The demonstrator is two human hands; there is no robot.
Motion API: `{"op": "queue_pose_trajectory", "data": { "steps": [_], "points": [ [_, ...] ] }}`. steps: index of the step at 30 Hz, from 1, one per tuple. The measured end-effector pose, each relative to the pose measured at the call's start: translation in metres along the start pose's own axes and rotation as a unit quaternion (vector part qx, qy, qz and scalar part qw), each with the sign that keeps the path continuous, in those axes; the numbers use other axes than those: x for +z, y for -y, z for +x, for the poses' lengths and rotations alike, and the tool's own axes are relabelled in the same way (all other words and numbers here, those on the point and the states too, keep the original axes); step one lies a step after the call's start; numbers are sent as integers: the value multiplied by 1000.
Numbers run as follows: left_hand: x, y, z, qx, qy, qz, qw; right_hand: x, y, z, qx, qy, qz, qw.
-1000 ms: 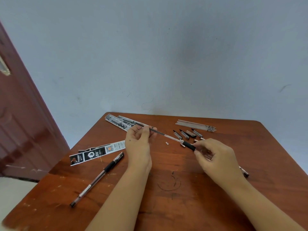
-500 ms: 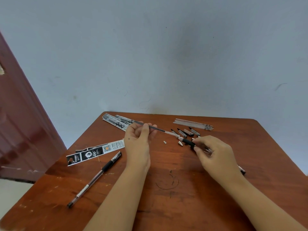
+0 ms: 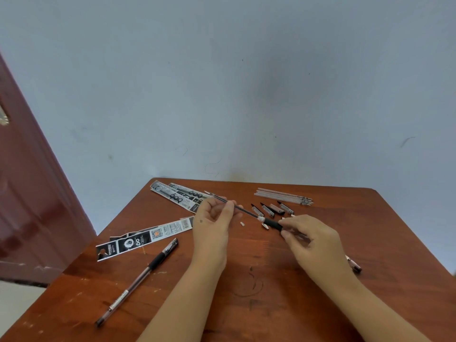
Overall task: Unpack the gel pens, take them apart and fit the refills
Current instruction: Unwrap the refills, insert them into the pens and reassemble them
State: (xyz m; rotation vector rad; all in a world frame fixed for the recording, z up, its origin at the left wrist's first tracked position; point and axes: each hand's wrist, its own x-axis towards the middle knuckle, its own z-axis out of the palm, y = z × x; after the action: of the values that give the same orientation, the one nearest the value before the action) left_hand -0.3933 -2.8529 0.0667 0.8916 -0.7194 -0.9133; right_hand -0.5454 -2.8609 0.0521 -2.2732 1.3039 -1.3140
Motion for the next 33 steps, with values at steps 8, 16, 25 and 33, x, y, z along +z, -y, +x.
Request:
{"op": "queue_pose_trajectory", "data": {
  "steps": [8, 16, 25, 33],
  "points": [
    [3, 4, -11, -53, 138, 156, 977, 0, -1, 0, 10, -12, 49, 999],
    [3, 2, -10, -57, 151, 143, 976, 1, -1, 0, -12, -13, 59, 998],
    [-15, -8, 8, 95, 72, 326, 938, -2, 2, 10, 42, 55, -61, 996],
    [-26, 3, 18, 186, 97, 534, 819, 31, 13, 47, 72, 202, -327, 920]
  ]
}}
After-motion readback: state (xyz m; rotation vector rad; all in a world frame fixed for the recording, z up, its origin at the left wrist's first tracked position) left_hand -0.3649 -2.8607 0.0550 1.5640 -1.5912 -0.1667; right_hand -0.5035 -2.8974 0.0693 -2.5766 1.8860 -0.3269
